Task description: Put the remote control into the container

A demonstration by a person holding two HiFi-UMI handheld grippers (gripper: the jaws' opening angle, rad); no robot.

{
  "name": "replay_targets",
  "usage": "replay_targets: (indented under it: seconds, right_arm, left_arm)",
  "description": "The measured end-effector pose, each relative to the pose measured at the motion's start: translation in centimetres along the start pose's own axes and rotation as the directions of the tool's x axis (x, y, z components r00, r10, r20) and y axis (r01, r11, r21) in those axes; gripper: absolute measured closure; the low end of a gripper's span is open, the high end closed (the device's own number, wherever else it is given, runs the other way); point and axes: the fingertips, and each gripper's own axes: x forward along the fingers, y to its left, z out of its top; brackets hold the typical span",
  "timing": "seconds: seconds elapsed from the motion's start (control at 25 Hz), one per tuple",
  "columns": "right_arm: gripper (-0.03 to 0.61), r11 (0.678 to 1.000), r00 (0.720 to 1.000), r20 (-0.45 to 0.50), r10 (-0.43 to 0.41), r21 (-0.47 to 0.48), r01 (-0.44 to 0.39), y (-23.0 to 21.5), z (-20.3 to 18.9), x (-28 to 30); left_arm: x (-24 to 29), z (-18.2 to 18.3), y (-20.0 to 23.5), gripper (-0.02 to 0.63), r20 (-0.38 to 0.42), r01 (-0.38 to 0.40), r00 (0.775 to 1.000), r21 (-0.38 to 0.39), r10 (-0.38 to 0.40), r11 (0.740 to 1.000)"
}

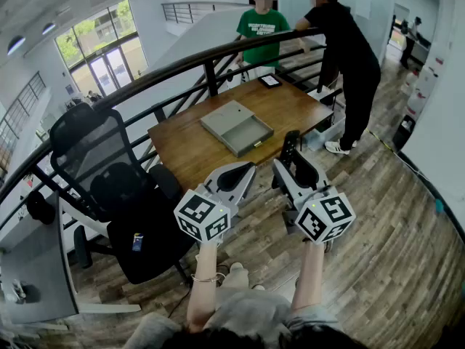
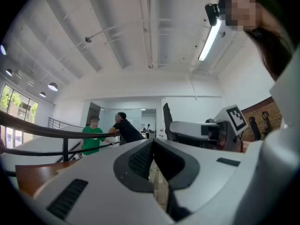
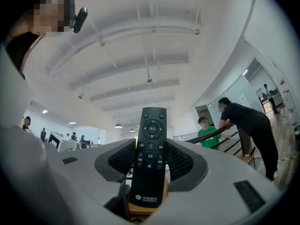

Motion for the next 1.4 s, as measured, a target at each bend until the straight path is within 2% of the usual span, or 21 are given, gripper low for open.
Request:
replay_targets:
  seconds: [0.36,0.76,1.4]
  right_arm:
    - [0.37,0.999,1.0,-0.018,-0.005,-0.037,0.004,-0.3,-0.2,-0.4]
    - [0.37,1.0,0.999,-0.043,-0.022,0.016,0.023,-1.6,-1.2,-0.5]
    - [0.37,0.998,0.992,-0.126,-0.027,0.052,0.034,-8.4,-4.4,7.5]
  left_arm:
    - [0.6,-0.2,-0.5,0.611,-0.006,0.009,1.0,0.009,-0.009,1.0]
    - [0.7,-1.4,-0.3,0.611,-0.05,-0.02,0.999,-0.007,0.02,1.0]
    - [6.4,-4.3,7.8,0.611,-0.074,-0.032,0.997,-0.064,0.027,0.997]
